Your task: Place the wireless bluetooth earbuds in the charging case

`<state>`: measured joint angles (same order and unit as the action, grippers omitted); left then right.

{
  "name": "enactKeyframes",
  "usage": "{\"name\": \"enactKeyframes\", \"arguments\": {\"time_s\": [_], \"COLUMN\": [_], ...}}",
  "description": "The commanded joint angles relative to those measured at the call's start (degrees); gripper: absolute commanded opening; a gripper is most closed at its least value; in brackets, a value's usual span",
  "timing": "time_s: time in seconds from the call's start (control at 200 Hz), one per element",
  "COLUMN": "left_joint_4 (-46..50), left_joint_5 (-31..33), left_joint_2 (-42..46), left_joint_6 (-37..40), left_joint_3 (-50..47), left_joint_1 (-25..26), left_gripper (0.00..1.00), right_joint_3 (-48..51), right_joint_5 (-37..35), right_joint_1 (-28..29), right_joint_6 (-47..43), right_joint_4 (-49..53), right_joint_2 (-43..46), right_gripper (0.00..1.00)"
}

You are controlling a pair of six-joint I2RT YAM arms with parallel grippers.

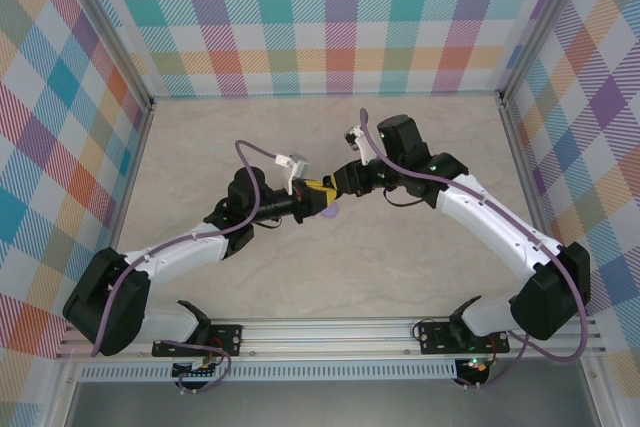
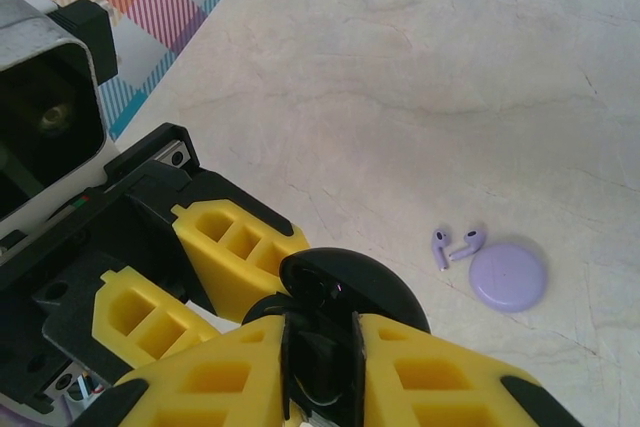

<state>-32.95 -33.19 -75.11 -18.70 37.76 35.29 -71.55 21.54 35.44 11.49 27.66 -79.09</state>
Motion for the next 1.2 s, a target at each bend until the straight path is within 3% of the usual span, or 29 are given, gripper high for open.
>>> {"name": "enactKeyframes", "arguments": {"time_s": [0.0, 0.3, 0.615, 0.795, 1.195], "left_joint_4": [-1.7, -2.3, -1.6, -0.2, 2.1], "left_joint_5": [2.0, 2.6, 1.6, 2.6, 5.4], "left_joint_2": [1.6, 2.8, 3.2, 3.9, 5.6], "left_joint_6": [-0.7, -0.7, 0.1, 1.2, 2.9], "left_joint_3": [1.1, 0.6, 0.5, 0.4, 0.0], "left_joint_1": [0.8, 0.7, 0.8, 0.8, 0.7], "left_gripper": [0.04, 0.04, 0.04, 0.04, 0.04], "right_joint_3": [-0.5, -0.7, -0.9, -0.9, -1.0], "right_joint_5": [4.6, 5.0, 2.0, -0.3, -3.0], "right_joint_1": [0.7, 0.7, 0.7, 0.7, 0.7], "right_joint_6": [-0.1, -0.6, -0.3, -0.5, -1.0], "right_joint_4": [0.2, 1.4, 1.9, 2.4, 3.9], "right_joint_2": [-0.7, -0.7, -0.3, 0.6, 2.0], "right_gripper": [0.22, 0.24, 0.39, 0.43, 0.44]}}
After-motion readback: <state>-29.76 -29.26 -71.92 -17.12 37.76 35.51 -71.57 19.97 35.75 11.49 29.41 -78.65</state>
